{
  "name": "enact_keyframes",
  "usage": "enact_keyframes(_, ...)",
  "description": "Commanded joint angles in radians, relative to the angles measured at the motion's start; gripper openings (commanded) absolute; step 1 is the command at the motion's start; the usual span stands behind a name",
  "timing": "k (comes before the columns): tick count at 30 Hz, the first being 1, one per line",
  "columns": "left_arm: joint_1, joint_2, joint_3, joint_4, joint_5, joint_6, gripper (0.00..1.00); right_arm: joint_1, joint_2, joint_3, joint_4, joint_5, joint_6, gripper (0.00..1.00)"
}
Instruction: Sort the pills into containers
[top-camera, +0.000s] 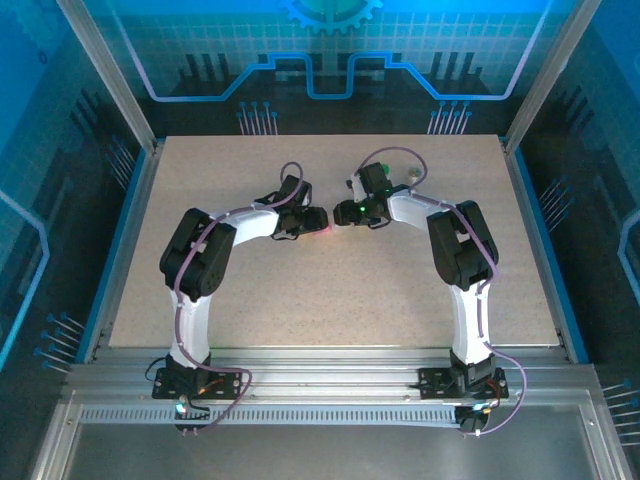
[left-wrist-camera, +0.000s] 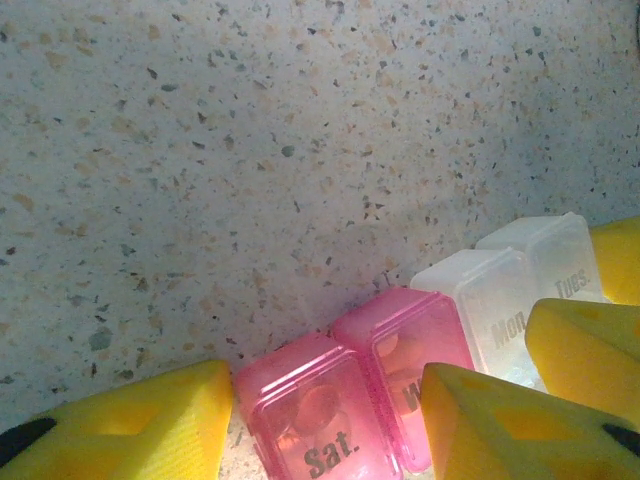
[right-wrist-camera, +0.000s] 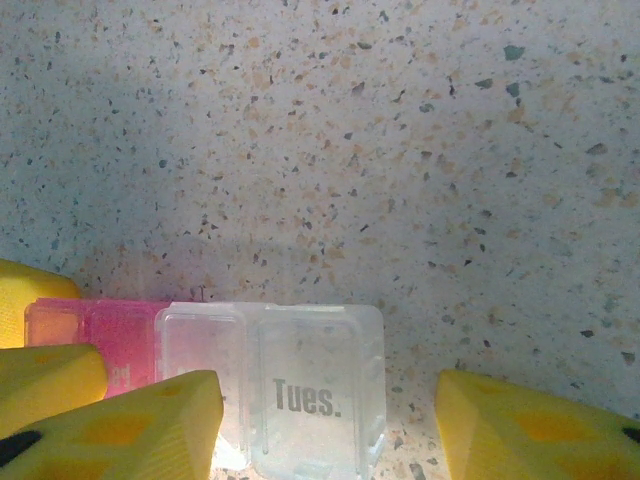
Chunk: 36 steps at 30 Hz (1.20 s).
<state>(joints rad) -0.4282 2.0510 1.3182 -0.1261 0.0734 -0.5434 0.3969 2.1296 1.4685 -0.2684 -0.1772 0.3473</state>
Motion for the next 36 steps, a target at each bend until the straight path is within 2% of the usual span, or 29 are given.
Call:
enact_keyframes(1,-0.009,0.035,0.031,-0.052,0.020,0.025,0.54,-0.015,0.041,0.016,-0.032,-0.004,-0.001,0.59)
enact_keyframes(12,-0.011,0.139,0.031,-0.151,0.026,0.072,0.51,-0.024,0.057,0.040,-0.072,-0.001,0.007,0.59)
enact_keyframes(20,-0.055,0.148,0.096,-0.317,-0.126,0.198,0.49,-0.026,0.068,0.057,-0.098,0.007,0.008,0.59)
enact_keyframes(27,-0.070,0.136,0.066,-0.263,0.022,0.130,0.54,-0.027,0.039,0.009,-0.035,-0.020,0.027,0.57)
enact_keyframes(29,-0.073,0.144,0.078,-0.267,0.033,0.121,0.54,-0.028,0.046,0.016,-0.035,-0.028,0.033,0.56)
enact_keyframes(33,-0.095,0.140,0.058,-0.250,0.016,0.104,0.63,-0.028,0.045,0.017,-0.040,-0.024,0.039,0.55)
enact_keyframes(36,-0.100,0.141,0.056,-0.248,0.027,0.094,0.63,-0.028,0.034,-0.002,-0.034,-0.026,0.049,0.55)
